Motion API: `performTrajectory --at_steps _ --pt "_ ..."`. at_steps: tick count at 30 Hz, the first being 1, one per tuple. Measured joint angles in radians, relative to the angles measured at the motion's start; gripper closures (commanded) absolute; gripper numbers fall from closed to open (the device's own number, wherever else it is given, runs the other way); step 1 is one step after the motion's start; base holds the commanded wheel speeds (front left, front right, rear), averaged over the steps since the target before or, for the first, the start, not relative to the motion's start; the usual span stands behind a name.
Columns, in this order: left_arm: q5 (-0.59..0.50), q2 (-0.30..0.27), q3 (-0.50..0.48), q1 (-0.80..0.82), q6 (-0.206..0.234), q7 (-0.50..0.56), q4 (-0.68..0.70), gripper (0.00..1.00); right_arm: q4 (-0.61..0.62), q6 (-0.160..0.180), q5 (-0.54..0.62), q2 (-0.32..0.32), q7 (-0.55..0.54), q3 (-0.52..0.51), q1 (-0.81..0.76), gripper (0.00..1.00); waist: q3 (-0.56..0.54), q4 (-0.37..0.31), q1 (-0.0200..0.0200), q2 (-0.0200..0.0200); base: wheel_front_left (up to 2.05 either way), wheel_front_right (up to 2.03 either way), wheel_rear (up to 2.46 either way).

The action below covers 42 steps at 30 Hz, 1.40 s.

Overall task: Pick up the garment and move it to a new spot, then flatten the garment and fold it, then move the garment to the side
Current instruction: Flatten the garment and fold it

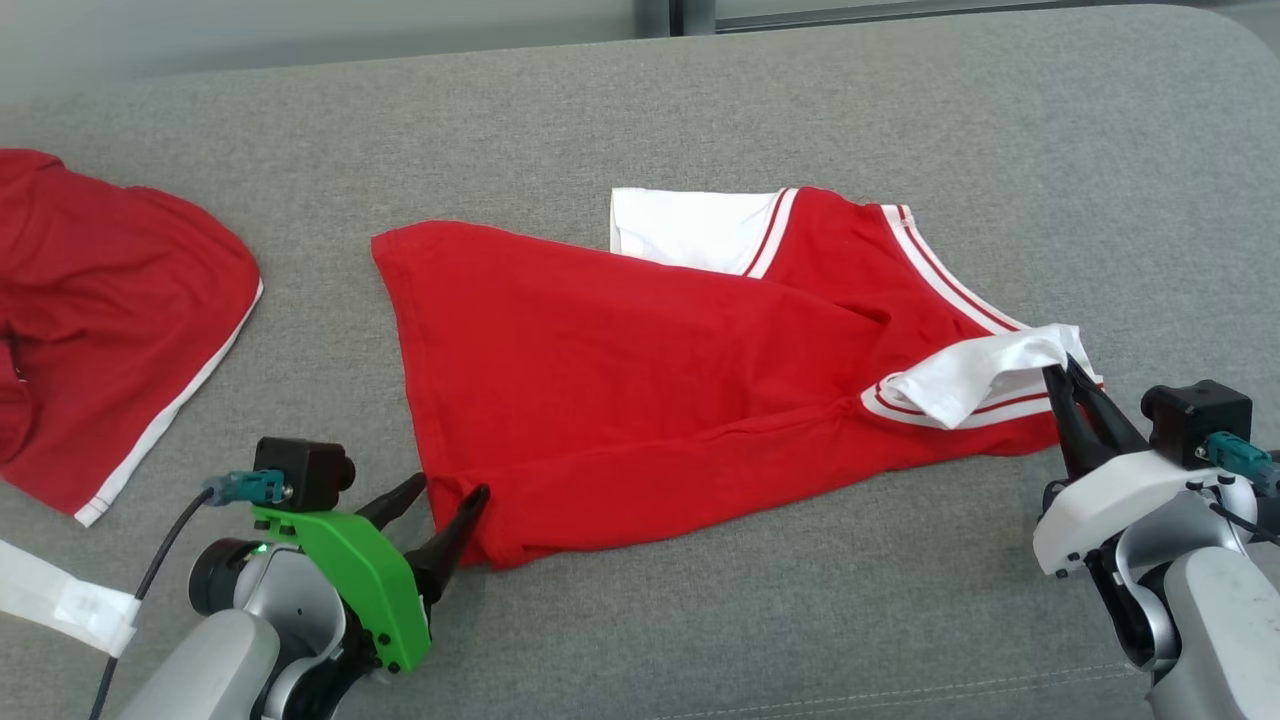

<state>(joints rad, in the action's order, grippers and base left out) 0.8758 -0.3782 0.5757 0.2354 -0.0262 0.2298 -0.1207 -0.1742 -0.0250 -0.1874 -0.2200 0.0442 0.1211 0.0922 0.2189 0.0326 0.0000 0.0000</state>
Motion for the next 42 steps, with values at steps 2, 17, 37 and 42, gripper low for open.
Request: performTrajectory --at_steps 2,17,37,42 --pt "-0.015 0.011 0.005 0.012 0.001 -0.004 -0.025 0.00 -0.001 0.000 0.000 0.000 0.000 0.000 0.000 1.00 0.002 -0.008 0.0000 0.0000 0.00 0.00 0.00" --pt "-0.065 0.047 0.056 0.087 0.009 0.000 -0.138 0.00 -0.006 0.001 0.000 0.005 0.002 0.000 0.000 1.00 0.032 -0.048 0.0000 0.0000 0.00 0.00 0.00" --pt "-0.088 0.015 0.088 0.098 -0.031 0.003 -0.169 0.00 -0.030 0.010 -0.007 0.013 0.023 -0.006 0.000 1.00 0.024 -0.025 0.0000 0.0000 0.00 0.00 0.00" --pt "-0.087 0.015 0.098 0.098 -0.044 0.007 -0.169 0.00 -0.033 0.010 -0.007 0.013 0.026 -0.006 0.000 1.00 0.021 -0.023 0.0000 0.0000 0.00 0.00 0.00"
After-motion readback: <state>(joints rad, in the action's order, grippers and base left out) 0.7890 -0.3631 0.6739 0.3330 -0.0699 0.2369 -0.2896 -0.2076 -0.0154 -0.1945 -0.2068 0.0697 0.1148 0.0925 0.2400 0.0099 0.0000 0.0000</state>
